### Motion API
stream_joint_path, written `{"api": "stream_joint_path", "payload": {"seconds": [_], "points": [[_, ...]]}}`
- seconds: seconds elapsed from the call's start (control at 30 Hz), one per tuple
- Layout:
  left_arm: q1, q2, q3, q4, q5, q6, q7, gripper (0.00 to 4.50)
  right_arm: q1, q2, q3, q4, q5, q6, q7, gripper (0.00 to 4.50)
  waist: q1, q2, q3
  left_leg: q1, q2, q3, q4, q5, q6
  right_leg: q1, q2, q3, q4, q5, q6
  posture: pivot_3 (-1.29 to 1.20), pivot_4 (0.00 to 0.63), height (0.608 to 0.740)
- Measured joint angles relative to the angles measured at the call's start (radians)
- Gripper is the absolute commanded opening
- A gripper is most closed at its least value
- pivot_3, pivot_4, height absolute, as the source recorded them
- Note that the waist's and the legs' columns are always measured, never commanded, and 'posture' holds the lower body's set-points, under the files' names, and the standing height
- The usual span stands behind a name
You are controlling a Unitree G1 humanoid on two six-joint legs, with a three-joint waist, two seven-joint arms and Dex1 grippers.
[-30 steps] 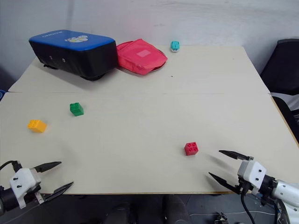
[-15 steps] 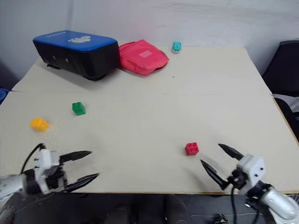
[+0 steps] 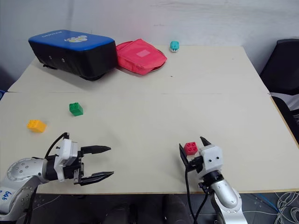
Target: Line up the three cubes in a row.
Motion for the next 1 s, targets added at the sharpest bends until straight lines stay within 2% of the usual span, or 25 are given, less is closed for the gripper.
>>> {"api": "stream_joint_path", "payload": {"seconds": [0.1, 0.33, 0.37, 0.53, 0.6, 0.7, 0.8, 0.9, 1.0], "points": [[-0.016, 0.000, 0.000, 0.001, 0.010, -0.002, -0.004, 4.50, -0.012, -0.002, 0.001, 0.029, 0.003, 0.003, 0.012, 3.93, 0.000, 0.000, 0.000, 0.000, 0.000, 0.000, 0.000, 0.000, 0.000, 0.000, 0.000, 0.000, 0.000, 0.000, 0.000, 0.00, 0.150, 0.740], [-0.065, 0.005, 0.022, 0.057, 0.031, -0.021, 0.002, 4.50, -0.044, -0.063, -0.042, 0.043, 0.066, 0.015, 0.093, 1.61, 0.000, 0.000, 0.000, 0.000, 0.000, 0.000, 0.000, 0.000, 0.001, 0.000, 0.000, 0.000, 0.000, 0.000, 0.000, 0.00, 0.150, 0.740], [-0.065, 0.007, 0.028, 0.069, 0.035, -0.029, 0.000, 4.50, -0.048, -0.079, -0.054, 0.043, 0.077, 0.025, 0.107, 1.48, 0.000, 0.000, 0.000, 0.000, 0.000, 0.000, 0.000, 0.000, 0.001, 0.000, 0.000, 0.000, 0.000, 0.000, 0.000, 0.00, 0.150, 0.740], [-0.065, 0.018, 0.031, 0.080, 0.054, -0.059, -0.018, 4.50, -0.133, -0.163, -0.076, 0.054, 0.175, 0.072, 0.232, 1.50, -0.002, 0.000, 0.000, 0.000, 0.000, 0.001, 0.002, 0.000, 0.001, 0.000, 0.001, 0.001, 0.001, 0.000, 0.001, 0.00, 0.150, 0.740], [-0.067, 0.016, 0.031, 0.080, 0.055, -0.065, -0.017, 4.50, -0.242, -0.243, -0.063, 0.090, 0.240, 0.087, 0.377, 1.50, -0.004, 0.000, 0.000, 0.001, 0.000, 0.001, 0.002, -0.001, 0.003, 0.000, 0.001, 0.001, 0.002, 0.001, 0.001, 0.00, 0.150, 0.740], [-0.065, 0.008, 0.022, 0.077, 0.059, -0.081, -0.018, 4.50, -0.504, -0.334, 0.024, 0.194, 0.291, 0.089, 0.652, 1.50, -0.003, 0.001, 0.001, 0.001, 0.001, 0.000, 0.002, -0.002, 0.006, 0.000, 0.003, 0.000, 0.002, 0.000, 0.001, 0.00, 0.150, 0.740], [-0.057, 0.000, 0.008, 0.078, 0.072, -0.095, -0.016, 4.50, -0.645, -0.337, 0.107, 0.298, 0.293, 0.082, 0.812, 1.50, 0.004, 0.001, 0.001, -0.001, 0.002, -0.001, 0.003, 0.001, 0.001, -0.001, 0.003, -0.001, 0.002, 0.000, -0.001, 0.00, 0.150, 0.740], [-0.012, -0.022, 0.016, 0.067, 0.075, -0.100, 0.007, 4.50, -0.825, -0.293, 0.218, 0.546, 0.238, -0.038, 1.016, 1.50, 0.000, 0.001, 0.001, -0.002, 0.002, 0.001, 0.007, -0.001, 0.004, 0.000, 0.002, 0.000, 0.001, 0.000, 0.000, 0.00, 0.150, 0.740], [0.057, -0.023, 0.032, 0.030, 0.074, -0.089, 0.020, 4.50, -0.887, -0.234, 0.241, 0.711, 0.207, -0.104, 1.079, 1.50, -0.002, 0.001, 0.001, -0.003, 0.002, 0.001, 0.009, -0.002, 0.005, 0.000, 0.001, 0.000, 0.001, 0.000, 0.000, 0.00, 0.150, 0.740]]}}
